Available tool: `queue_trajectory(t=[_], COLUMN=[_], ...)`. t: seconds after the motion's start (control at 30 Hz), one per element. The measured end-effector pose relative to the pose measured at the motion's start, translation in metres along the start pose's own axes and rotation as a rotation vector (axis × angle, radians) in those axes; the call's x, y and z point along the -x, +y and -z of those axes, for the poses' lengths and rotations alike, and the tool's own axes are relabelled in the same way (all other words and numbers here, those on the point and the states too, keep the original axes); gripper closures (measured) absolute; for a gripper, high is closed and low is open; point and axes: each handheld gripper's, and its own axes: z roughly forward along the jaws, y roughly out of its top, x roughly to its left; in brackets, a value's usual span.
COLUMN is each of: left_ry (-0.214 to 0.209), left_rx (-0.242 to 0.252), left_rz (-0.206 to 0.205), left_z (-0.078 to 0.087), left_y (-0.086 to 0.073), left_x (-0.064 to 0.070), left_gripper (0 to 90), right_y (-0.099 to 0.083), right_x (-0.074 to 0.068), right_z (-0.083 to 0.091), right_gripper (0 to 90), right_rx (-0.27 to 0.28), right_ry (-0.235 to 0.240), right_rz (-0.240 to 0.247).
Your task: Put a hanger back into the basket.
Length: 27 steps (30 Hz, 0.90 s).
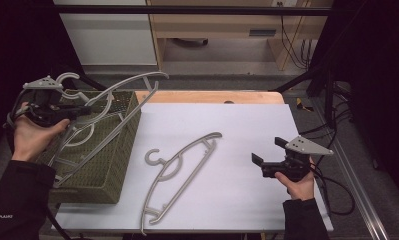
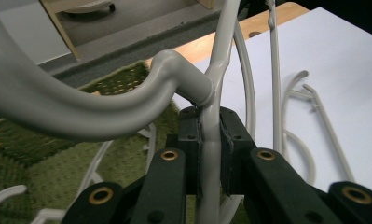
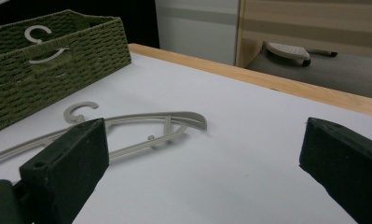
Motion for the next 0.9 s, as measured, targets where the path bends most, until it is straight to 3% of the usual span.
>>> queue_trajectory(t=[0.2, 0.4, 0.5, 0.6, 0.9], left_ry=[0.040, 0.074, 0.081, 0.124, 0.184], left_rx=[-0.010, 0.005, 0.006, -0.009, -0.058], left_rz=[0.037, 0.058, 0.061, 0.047, 0.041], left_z=[0.006, 0.012, 0.015, 0.014, -0.002], left_y=[-0.015, -0.031, -0.034, -0.037, -0.054], left_x=[-0.029, -0.050, -0.058, -0.065, -0.079], left_gripper=[80.5, 80.4, 80.4, 80.4, 80.2], right_y=[-0.001, -0.001, -0.001, -0.001, -0.002], right_x=[0.001, 0.000, 0.001, 0.001, 0.002], right_z=[-0.001, -0.002, -0.002, -0.002, -0.004], right_gripper=[1.4, 1.4, 1.4, 1.5, 1.4], right_rx=[-0.001, -0.006, -0.007, -0.006, -0.016], right_ry=[0.000, 0.000, -0.001, 0.000, -0.005], right_rz=[-0.001, -0.002, -0.001, 0.000, -0.002])
